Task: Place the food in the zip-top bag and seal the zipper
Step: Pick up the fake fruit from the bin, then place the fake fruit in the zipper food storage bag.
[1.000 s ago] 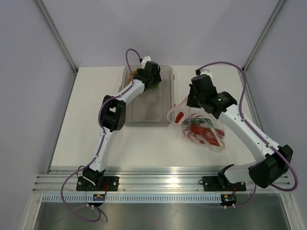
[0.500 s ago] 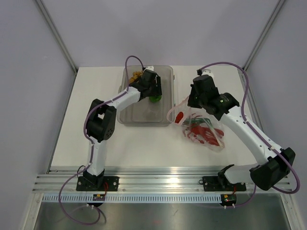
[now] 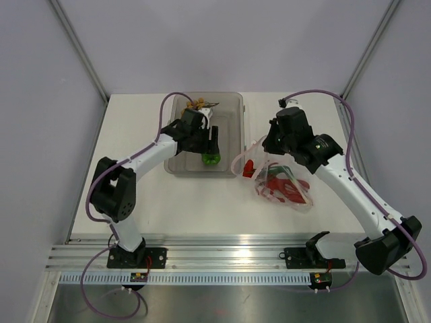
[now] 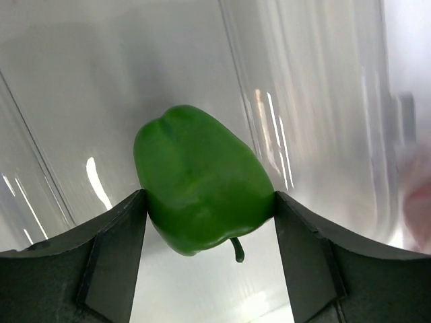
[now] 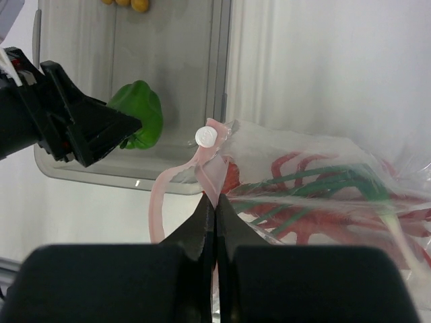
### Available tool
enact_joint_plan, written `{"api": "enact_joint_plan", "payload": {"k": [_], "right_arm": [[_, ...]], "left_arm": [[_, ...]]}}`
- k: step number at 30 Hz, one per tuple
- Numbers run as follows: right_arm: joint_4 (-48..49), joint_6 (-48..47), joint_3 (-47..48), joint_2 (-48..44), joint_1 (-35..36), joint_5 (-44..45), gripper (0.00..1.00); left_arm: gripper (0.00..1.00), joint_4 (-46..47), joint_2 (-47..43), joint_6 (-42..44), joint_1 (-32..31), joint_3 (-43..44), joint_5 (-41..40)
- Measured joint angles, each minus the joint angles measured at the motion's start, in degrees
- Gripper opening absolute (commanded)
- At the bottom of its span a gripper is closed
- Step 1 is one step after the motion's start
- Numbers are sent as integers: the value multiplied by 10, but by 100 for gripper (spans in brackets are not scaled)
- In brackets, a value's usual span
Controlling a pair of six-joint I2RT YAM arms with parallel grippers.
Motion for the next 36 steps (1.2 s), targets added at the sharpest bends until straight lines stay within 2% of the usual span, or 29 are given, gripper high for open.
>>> {"api": "enact_joint_plan", "payload": {"k": [10,17,24,30,36], "right_arm": [[-9,0,-1,8,0,-35,0],[19,-15,-5,39,0,-45,0],[25,-23,-3,48,0,-54,0],[26,-24,-3,48,0,-76,0],[25,-24,0,48,0,-89,0]], "left_arm": [[46,-36,-118,54,1,14,120],[45,-66,-122,87,2,41,206],[46,-99,-138,129,2,44,337],[46,-87,-150,130,2,44,434],[47,-77,-140,130,-8,44,485]]}}
